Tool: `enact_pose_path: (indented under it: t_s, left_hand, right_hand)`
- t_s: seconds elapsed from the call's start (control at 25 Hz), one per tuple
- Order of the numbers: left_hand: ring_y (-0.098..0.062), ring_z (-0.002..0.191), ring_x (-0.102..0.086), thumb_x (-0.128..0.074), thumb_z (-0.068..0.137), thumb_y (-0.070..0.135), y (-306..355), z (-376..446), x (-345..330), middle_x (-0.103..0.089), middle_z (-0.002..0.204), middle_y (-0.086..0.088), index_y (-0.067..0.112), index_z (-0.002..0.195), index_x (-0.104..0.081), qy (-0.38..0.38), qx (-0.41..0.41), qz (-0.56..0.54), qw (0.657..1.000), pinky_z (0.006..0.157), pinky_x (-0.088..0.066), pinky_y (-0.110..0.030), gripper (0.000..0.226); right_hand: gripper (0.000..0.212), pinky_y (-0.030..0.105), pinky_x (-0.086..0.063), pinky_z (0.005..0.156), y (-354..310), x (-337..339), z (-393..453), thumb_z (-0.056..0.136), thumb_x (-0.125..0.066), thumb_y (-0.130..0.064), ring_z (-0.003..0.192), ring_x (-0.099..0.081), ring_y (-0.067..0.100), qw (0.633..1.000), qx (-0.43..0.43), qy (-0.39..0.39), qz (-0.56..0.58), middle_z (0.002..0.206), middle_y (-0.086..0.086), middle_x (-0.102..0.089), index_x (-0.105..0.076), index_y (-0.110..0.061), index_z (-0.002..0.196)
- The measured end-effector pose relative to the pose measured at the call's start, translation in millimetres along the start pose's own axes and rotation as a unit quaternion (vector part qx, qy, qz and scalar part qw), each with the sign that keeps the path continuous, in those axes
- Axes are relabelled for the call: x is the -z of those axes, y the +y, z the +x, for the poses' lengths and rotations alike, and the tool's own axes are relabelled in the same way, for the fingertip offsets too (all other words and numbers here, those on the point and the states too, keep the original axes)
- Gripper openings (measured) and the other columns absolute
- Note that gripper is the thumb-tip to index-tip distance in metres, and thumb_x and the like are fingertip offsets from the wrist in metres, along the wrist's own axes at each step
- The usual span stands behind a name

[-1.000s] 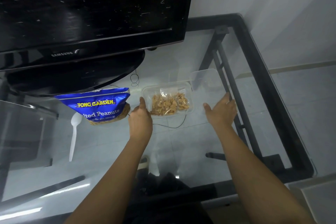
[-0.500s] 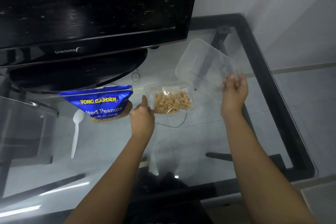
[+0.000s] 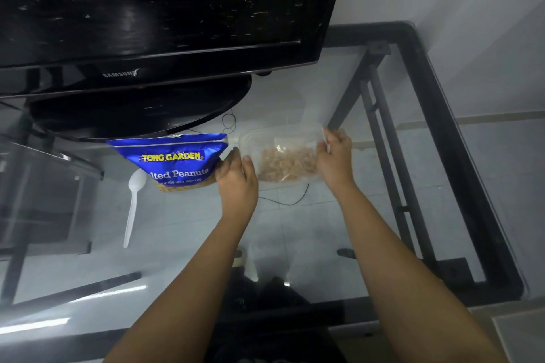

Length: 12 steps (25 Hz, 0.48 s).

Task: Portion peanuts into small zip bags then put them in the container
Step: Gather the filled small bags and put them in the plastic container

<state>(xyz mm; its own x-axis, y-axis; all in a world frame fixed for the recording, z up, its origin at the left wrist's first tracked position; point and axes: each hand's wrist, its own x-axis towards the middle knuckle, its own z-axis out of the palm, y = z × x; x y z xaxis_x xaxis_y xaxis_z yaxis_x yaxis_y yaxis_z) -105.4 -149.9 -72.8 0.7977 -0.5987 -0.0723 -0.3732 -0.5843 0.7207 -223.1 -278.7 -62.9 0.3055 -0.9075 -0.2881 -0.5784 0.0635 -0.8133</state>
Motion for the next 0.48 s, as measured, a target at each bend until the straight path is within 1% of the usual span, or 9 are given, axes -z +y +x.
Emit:
enact_pose_path:
  t_s: [0.12,0.16,0.2,0.24,0.28,0.32,0.36,0.4,0.48]
  left_hand:
    - [-0.040,0.110,-0.049,-0.037,0.098,0.020,-2.4,5.9,-6.3,-0.056,0.113,-0.030,-0.004,0.136,-0.040,-0.061,0.040,0.019,0.997,0.093,-0.041,-0.045,0.044]
    - [-0.039,0.107,-0.051,-0.038,0.099,0.020,-2.9,6.8,-6.2,-0.057,0.110,-0.029,-0.003,0.136,-0.040,-0.068,0.043,0.021,0.997,0.090,-0.042,-0.044,0.044]
    - [-0.036,0.101,-0.055,-0.041,0.098,0.022,-3.7,7.1,-5.4,-0.061,0.104,-0.027,-0.003,0.133,-0.044,-0.064,0.040,0.020,0.997,0.086,-0.044,-0.041,0.043]
    - [-0.032,0.094,-0.059,-0.045,0.097,0.022,-2.2,6.5,-3.0,-0.064,0.096,-0.023,-0.002,0.130,-0.048,-0.052,0.044,0.008,0.998,0.082,-0.045,-0.037,0.041]
    - [-0.028,0.086,-0.060,-0.050,0.095,0.022,-0.8,6.2,-1.1,-0.066,0.089,-0.020,-0.001,0.126,-0.053,-0.035,0.051,-0.010,0.998,0.079,-0.045,-0.033,0.039]
    - [-0.025,0.082,-0.062,-0.054,0.093,0.023,1.5,5.1,1.1,-0.067,0.086,-0.018,0.000,0.123,-0.056,-0.021,0.065,-0.026,0.997,0.079,-0.046,-0.031,0.037]
    - [-0.026,0.081,-0.063,-0.056,0.092,0.023,3.0,4.0,2.2,-0.068,0.084,-0.017,0.000,0.121,-0.057,-0.009,0.070,-0.036,0.997,0.079,-0.047,-0.031,0.037]
    - [-0.027,0.082,-0.064,-0.058,0.091,0.024,4.4,3.0,2.9,-0.069,0.084,-0.018,0.000,0.119,-0.059,-0.003,0.075,-0.041,0.996,0.078,-0.047,-0.030,0.037]
    - [-0.029,0.084,-0.065,-0.059,0.090,0.024,4.7,2.1,2.4,-0.069,0.086,-0.019,0.000,0.117,-0.060,-0.002,0.078,-0.042,0.996,0.075,-0.044,-0.028,0.036]
  right_hand:
    - [0.050,0.010,-0.026,0.097,4.3,1.3,-0.8,0.095,-0.036,-0.006,0.135,-0.030,0.021,0.999,-0.004,-0.027,-0.024,0.149,0.008,-0.022,-0.029,-0.010,0.144]
    - [0.050,0.013,-0.027,0.100,5.1,3.5,-2.2,0.096,-0.037,-0.008,0.134,-0.032,0.021,0.999,0.002,-0.035,-0.038,0.149,0.009,-0.024,-0.027,-0.010,0.145]
    - [0.050,0.019,-0.030,0.104,6.2,6.3,-3.6,0.097,-0.038,-0.011,0.133,-0.035,0.022,0.998,0.004,-0.034,-0.049,0.148,0.009,-0.028,-0.027,-0.010,0.145]
    - [0.049,0.024,-0.034,0.102,6.8,9.7,-5.1,0.097,-0.042,-0.016,0.128,-0.042,0.022,0.999,-0.002,-0.024,-0.049,0.144,0.010,-0.035,-0.029,-0.010,0.144]
    - [0.048,0.025,-0.041,0.095,7.7,13.3,-6.8,0.096,-0.046,-0.020,0.118,-0.050,0.021,0.999,-0.013,-0.010,-0.036,0.136,0.009,-0.045,-0.034,-0.011,0.142]
    - [0.046,0.021,-0.045,0.085,9.7,16.6,-8.0,0.095,-0.049,-0.022,0.107,-0.055,0.018,1.000,-0.022,0.003,-0.018,0.125,0.006,-0.053,-0.040,-0.013,0.139]
    - [0.041,0.016,-0.045,0.075,10.4,20.1,-9.9,0.094,-0.051,-0.022,0.098,-0.056,0.015,1.000,-0.025,0.009,-0.008,0.116,0.003,-0.057,-0.046,-0.014,0.134]
    - [0.036,0.012,-0.043,0.070,10.7,22.7,-11.6,0.093,-0.052,-0.021,0.094,-0.056,0.013,1.000,-0.025,0.009,-0.009,0.110,0.001,-0.059,-0.052,-0.015,0.129]
    - [0.033,0.014,-0.044,0.071,12.7,25.8,-12.6,0.093,-0.053,-0.017,0.090,-0.055,0.010,1.000,-0.022,0.006,-0.015,0.108,0.001,-0.060,-0.057,-0.015,0.125]
